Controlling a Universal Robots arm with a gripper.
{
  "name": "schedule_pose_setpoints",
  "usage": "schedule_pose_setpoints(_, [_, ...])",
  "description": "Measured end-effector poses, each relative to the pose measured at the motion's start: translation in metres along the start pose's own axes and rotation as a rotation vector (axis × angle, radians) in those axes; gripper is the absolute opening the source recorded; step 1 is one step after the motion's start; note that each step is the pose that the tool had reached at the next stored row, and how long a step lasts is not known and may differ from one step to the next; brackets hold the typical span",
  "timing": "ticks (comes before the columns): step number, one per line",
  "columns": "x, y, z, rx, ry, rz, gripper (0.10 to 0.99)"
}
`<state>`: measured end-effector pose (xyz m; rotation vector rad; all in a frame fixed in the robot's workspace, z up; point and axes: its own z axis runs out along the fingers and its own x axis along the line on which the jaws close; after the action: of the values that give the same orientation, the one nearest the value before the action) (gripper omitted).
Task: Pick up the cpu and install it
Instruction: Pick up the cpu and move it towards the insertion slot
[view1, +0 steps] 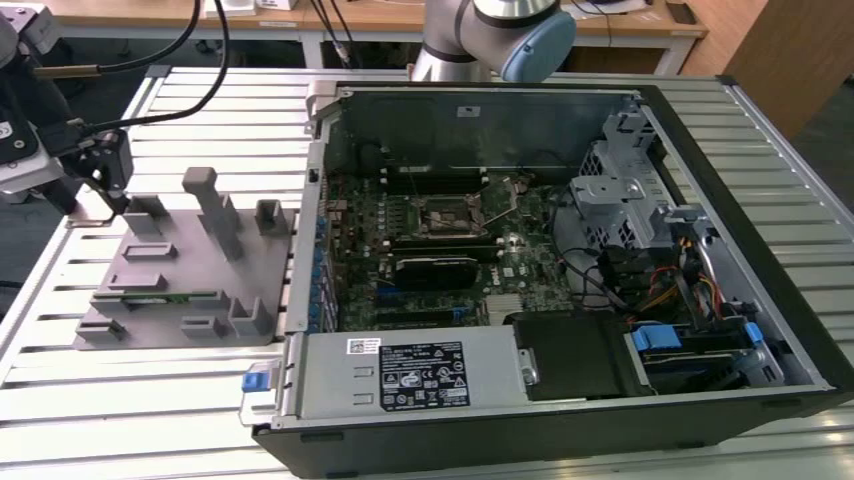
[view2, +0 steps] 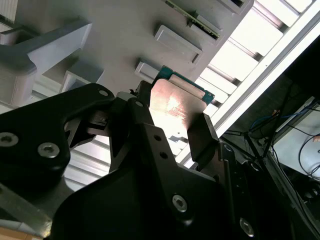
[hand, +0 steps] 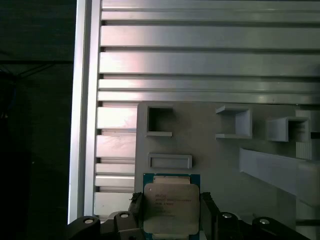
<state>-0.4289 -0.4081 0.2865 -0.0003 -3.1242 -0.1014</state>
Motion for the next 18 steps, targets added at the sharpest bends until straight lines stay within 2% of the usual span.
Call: schedule_pose_setpoints(18, [0.0002,0.0008,-0.0121,0.000,0.0000,0.000,0.541])
